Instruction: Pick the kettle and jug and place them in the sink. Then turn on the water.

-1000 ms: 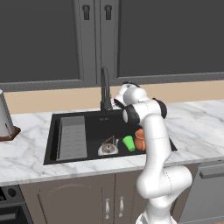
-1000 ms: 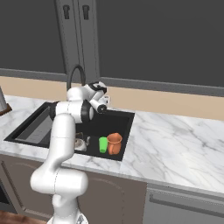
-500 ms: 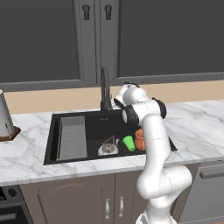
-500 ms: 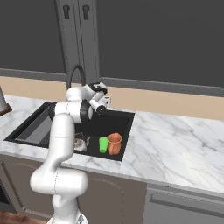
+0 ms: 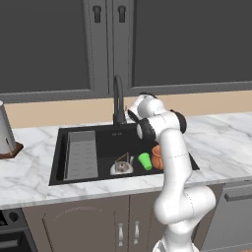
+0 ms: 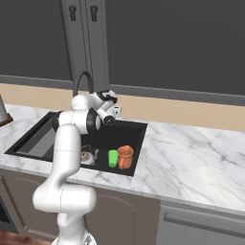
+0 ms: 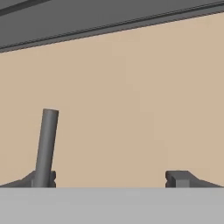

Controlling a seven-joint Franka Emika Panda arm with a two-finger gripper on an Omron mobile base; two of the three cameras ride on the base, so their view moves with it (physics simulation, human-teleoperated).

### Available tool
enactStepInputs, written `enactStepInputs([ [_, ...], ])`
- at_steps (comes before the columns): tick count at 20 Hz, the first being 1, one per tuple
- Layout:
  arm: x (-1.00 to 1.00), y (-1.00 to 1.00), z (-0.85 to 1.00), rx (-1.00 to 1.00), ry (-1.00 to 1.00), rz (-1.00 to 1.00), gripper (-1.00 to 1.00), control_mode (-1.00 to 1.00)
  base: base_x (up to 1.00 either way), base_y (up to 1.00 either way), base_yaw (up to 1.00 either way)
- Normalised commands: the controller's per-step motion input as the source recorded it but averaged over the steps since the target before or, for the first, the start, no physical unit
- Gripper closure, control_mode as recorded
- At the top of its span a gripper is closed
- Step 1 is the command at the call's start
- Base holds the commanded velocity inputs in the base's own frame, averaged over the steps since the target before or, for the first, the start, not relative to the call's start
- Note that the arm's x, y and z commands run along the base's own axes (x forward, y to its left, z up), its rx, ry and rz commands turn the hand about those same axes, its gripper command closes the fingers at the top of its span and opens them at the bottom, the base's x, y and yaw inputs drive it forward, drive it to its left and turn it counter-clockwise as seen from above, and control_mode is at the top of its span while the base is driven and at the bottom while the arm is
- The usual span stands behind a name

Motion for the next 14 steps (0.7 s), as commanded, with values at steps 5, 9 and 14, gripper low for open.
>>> enactStepInputs([
  [5,0.00,-0.58,-0.24,0.03,0.06,-0.07,-1.00,-1.00,0.00,0.00,0.00],
  [9,0.00,-0.63,-0.30,0.05,0.09,-0.08,-1.00,-1.00,0.00,0.00,0.00],
  [14,0.00,-0.67,-0.37,0.06,0.09,-0.08,-1.00,-1.00,0.00,0.00,0.00],
])
